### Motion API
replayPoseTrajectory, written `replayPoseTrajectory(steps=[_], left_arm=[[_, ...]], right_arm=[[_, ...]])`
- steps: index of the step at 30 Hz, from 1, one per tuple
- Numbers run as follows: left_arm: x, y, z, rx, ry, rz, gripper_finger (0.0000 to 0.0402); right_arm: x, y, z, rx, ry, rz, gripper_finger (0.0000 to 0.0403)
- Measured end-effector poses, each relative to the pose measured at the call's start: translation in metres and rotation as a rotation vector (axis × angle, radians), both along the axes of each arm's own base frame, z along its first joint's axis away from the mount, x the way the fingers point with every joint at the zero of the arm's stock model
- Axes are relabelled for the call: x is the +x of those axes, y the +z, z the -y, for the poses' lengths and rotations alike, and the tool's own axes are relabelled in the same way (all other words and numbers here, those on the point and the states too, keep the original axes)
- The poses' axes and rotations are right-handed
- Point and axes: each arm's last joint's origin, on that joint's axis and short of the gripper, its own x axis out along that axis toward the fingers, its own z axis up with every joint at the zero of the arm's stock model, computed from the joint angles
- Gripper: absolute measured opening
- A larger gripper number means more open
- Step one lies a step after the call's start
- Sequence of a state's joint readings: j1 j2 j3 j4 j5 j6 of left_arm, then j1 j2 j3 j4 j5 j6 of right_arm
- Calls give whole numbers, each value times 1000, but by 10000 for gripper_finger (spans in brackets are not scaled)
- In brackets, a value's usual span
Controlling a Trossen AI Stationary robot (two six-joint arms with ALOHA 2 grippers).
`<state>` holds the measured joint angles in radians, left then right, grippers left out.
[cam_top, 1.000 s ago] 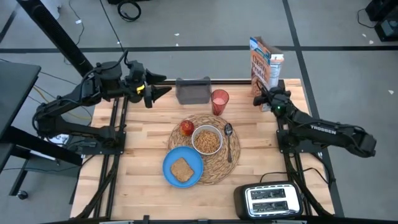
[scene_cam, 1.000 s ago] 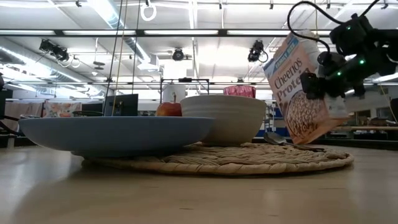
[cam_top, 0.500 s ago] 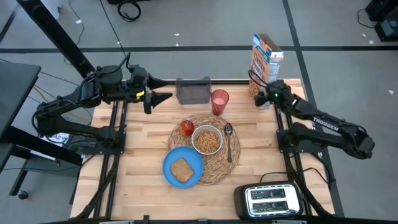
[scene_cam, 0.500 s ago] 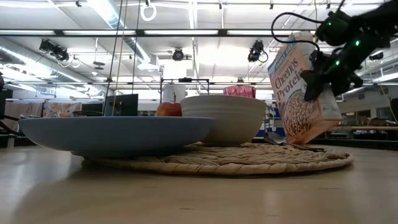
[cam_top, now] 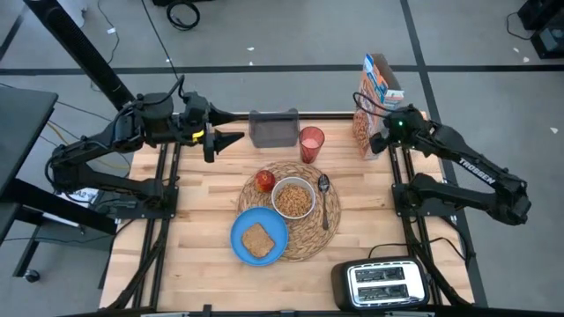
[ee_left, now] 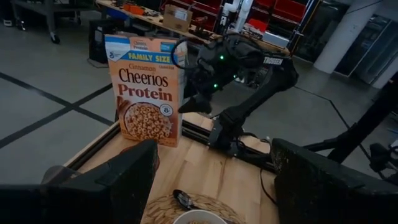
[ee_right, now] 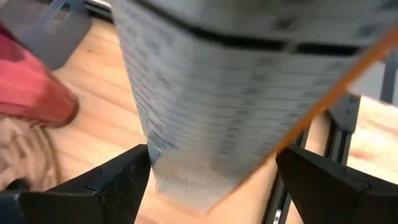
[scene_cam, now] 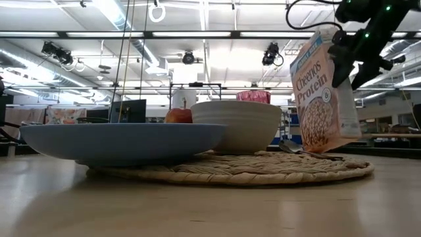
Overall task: Arrange a breakfast setting
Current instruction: Pour the cereals from the cereal box into the white bowl
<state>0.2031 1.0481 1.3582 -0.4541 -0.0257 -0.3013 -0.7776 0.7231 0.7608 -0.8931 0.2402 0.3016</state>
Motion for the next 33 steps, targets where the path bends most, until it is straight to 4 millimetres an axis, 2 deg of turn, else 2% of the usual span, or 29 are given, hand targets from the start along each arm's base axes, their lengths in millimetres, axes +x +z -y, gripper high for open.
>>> replayPoseTrajectory(steps=[11,20,25,33], left_arm=[[0,0,0,-2,0,0,320],[0,0,0,-8,1,2,320],[0,0,0,-9,1,2,320],[0,0,0,-9,1,2,320]], right_arm=[[-8,12,-13,194,15,4,348],[-12,32,-13,87,-24,-31,348],[-16,39,-16,95,3,-52,348],[-16,38,-34,361,42,127,348]])
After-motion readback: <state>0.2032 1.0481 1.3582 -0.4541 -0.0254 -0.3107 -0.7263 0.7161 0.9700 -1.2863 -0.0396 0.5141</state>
